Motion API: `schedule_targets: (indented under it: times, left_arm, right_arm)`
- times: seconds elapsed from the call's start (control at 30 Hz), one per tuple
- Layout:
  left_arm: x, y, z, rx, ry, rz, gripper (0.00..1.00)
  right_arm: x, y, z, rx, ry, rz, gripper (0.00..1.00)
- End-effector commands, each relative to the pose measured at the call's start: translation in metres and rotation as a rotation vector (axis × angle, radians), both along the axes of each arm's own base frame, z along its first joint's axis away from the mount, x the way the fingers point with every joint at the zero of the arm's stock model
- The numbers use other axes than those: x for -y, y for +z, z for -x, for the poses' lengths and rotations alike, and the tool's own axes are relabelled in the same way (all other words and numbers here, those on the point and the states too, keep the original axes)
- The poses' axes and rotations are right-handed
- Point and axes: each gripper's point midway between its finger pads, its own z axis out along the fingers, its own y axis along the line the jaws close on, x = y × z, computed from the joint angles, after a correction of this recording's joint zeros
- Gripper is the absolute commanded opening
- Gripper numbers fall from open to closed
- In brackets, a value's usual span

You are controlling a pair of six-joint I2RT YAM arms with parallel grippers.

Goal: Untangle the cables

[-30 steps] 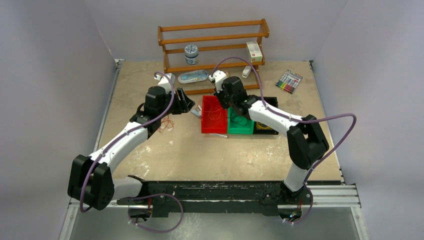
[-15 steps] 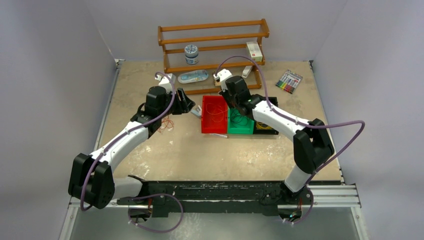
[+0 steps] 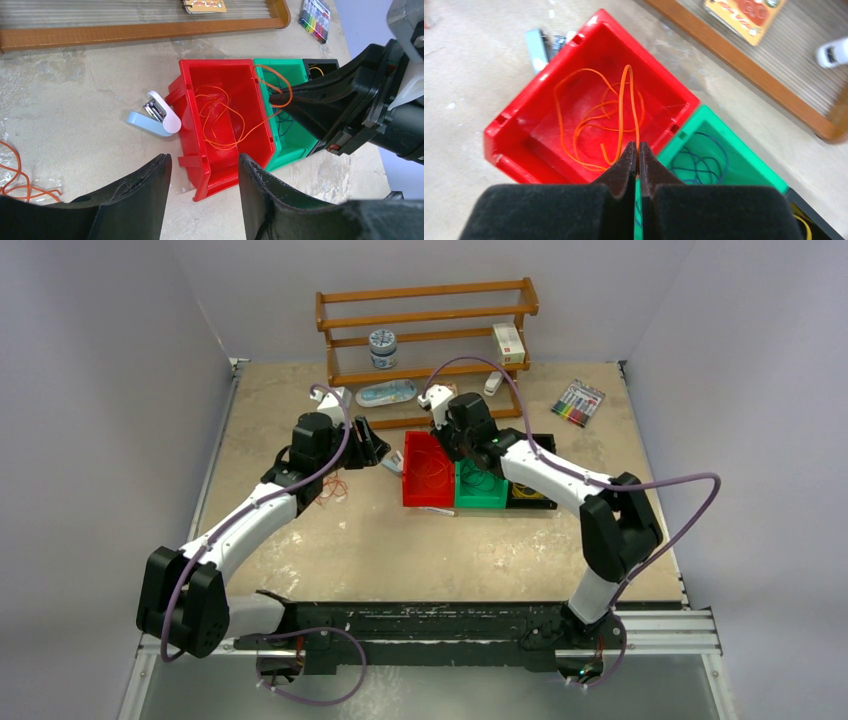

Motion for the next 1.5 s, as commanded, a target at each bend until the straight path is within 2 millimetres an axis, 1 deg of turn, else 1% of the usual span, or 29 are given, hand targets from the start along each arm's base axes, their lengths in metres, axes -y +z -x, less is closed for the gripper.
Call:
schedule_targets:
  times: [0.0, 0.13, 0.23, 0.53, 0.6, 0.7, 0.8, 0.93, 1.03, 1.1, 1.2, 1.27, 1.33, 1.47]
  left_arm:
    - [0.005, 0.020, -0.002, 0.052, -0.006, 0.033, 0.50]
    - [0.004, 0.020, -0.002, 0.052, -0.003, 0.030, 0.50]
    - [0.004, 0.020, -0.002, 0.053, -0.001, 0.028, 0.50]
    - [0.004, 0.018, -0.002, 0.047, -0.004, 0.025, 0.50]
    - [0.004, 0.018, -0.002, 0.047, -0.002, 0.024, 0.50]
    - [0.002, 0.015, -0.002, 0.040, 0.005, 0.015, 0.50]
    - [0.001, 0.013, -0.002, 0.035, 0.012, 0.009, 0.50]
    - [-0.003, 0.012, -0.001, 0.033, 0.031, -0.001, 0.50]
    - [-0.008, 0.011, -0.002, 0.029, 0.057, -0.015, 0.50]
    - [-0.011, 0.011, -0.003, 0.028, 0.071, -0.022, 0.51]
    - [-0.015, 0.009, -0.004, 0.024, 0.093, -0.030, 0.52]
    - [-0.018, 0.009, -0.005, 0.023, 0.114, -0.039, 0.53]
    - [-0.026, 0.007, -0.007, 0.016, 0.157, -0.055, 0.54]
    - [-0.044, 0.001, -0.009, -0.005, 0.252, -0.094, 0.57]
  right_arm:
    - [-0.037, 0.014, 0.000, -0.002, 0.133, -0.120, 0.00]
    - [-0.048, 0.003, 0.003, -0.042, 0.169, -0.143, 0.00]
    - [-0.051, -0.005, 0.003, -0.072, 0.168, -0.145, 0.00]
    - [-0.050, -0.041, -0.003, -0.162, 0.137, -0.077, 0.00]
    - [-0.048, -0.047, -0.007, -0.163, 0.118, -0.061, 0.00]
    - [-0.046, -0.051, -0.012, -0.152, 0.098, -0.048, 0.00]
    - [-0.049, -0.049, -0.014, -0.140, 0.101, -0.060, 0.03]
    - [-0.054, -0.039, -0.016, -0.120, 0.111, -0.090, 0.15]
    - [-0.054, -0.027, -0.017, -0.094, 0.109, -0.107, 0.28]
    - [-0.053, -0.021, -0.017, -0.085, 0.106, -0.111, 0.34]
    - [-0.050, -0.014, -0.015, -0.078, 0.102, -0.111, 0.42]
    - [-0.048, -0.009, -0.013, -0.072, 0.099, -0.110, 0.44]
    - [-0.045, 0.000, -0.009, -0.060, 0.099, -0.120, 0.47]
    - [-0.041, 0.028, 0.001, -0.015, 0.106, -0.168, 0.53]
